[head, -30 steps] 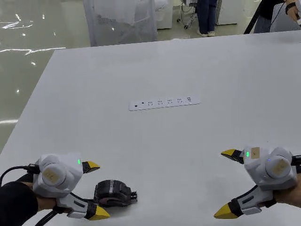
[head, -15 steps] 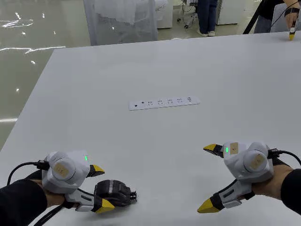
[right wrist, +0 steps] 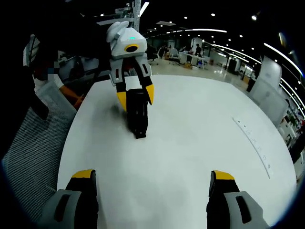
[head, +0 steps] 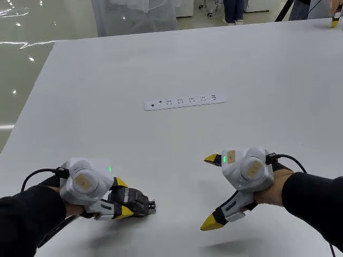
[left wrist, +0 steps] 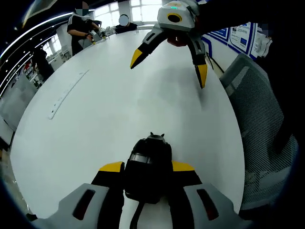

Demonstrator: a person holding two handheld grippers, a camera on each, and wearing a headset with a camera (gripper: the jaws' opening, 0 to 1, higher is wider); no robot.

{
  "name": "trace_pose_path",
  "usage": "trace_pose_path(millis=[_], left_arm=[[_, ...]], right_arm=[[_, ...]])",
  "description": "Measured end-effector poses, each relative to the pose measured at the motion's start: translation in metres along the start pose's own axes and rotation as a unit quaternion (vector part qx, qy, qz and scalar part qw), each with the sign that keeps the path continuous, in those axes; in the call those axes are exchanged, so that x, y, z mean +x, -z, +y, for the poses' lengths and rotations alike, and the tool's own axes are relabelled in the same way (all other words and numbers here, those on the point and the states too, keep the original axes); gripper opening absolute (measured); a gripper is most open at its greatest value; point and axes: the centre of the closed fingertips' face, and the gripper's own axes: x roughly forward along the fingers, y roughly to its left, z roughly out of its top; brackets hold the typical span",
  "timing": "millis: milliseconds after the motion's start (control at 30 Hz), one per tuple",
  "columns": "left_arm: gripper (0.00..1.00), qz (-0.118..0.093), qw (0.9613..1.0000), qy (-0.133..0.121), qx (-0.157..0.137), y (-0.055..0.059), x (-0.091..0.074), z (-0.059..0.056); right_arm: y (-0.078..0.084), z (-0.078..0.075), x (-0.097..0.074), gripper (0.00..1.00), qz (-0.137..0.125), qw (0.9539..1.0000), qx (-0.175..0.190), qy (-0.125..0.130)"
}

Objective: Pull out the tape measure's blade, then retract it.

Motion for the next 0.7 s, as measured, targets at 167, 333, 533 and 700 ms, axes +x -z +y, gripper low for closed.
trace_pose_path(millis=[167,333,533,700], left_arm=[[0.29,-0.01,0.9999,0.005,-0.002,0.001,-0.004,0.001],[0.29,-0.006,0.9999,0.01,-0.001,0.001,-0.003,0.001],[0.29,-0.002,0.9998,0.009,0.015,0.002,-0.003,0.001],[0.28,0.0,0.9999,0.011,0.014,0.001,-0.003,0.001]], right_arm=[[-0.012,0.001,0.015,0.9,-0.006,0.9999,0.003,-0.008],[-0.021,0.003,0.028,0.86,-0.005,0.9998,-0.003,-0.018],[-0.031,0.006,0.042,0.79,-0.008,0.9996,-0.01,-0.025],[-0.038,0.01,0.053,0.7,-0.006,0.9992,-0.019,-0.034]])
